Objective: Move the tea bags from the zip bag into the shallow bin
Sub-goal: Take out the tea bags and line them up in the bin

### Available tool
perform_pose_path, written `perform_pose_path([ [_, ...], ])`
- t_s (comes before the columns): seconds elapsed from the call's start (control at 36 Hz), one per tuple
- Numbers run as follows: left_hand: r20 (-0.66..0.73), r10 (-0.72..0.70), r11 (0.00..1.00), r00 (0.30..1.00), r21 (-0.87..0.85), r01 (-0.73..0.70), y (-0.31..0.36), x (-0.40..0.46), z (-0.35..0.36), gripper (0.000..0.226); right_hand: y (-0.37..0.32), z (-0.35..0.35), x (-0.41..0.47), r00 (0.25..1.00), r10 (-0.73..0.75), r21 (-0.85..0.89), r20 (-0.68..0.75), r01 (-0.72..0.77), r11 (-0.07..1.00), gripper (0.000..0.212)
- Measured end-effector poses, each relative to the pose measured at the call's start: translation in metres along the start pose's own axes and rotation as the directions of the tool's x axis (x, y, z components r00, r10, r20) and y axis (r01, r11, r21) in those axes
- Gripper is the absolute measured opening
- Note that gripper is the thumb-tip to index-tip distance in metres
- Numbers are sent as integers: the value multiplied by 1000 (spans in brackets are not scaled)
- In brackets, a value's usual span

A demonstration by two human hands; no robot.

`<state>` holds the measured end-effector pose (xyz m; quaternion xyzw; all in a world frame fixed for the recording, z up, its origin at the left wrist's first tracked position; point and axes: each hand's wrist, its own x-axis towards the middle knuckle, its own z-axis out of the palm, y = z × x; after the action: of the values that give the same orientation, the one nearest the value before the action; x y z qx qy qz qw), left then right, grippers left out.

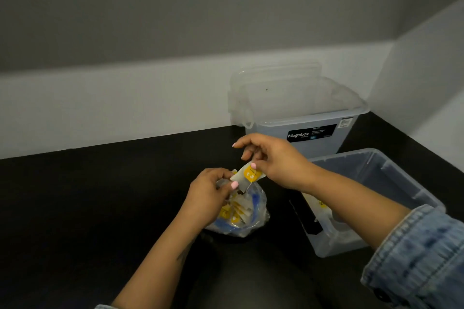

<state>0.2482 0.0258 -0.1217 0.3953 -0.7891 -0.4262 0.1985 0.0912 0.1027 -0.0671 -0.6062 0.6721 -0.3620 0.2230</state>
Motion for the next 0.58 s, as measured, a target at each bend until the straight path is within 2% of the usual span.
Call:
perform_pose_path([
  [0.11, -31, 17, 999, 999, -47, -19, 13, 7, 12, 13, 7, -20, -5, 998, 38, 73, -48, -34, 997, 38],
  [0.25, -65, 75, 991, 995, -103, -81, 37, 15, 34, 13, 23, -53, -14, 992, 106, 86, -69, -100, 991, 15],
  [0.36, -56, 136, 981, 989, -129, -142, 54, 20, 56, 10, 40, -80, -22, 989, 127, 61, -81, -122, 991, 11],
  [0.5, -81, 138, 977, 987, -155, -149, 69, 28, 82, 31, 63, -119, -35, 987, 138, -73, -87, -144, 987, 6],
  [0.58, -91, 134, 977, 987, -154, -147, 75, 32, 94, 43, 78, -140, -44, 985, 153, -252, -77, -168, 953, 5],
])
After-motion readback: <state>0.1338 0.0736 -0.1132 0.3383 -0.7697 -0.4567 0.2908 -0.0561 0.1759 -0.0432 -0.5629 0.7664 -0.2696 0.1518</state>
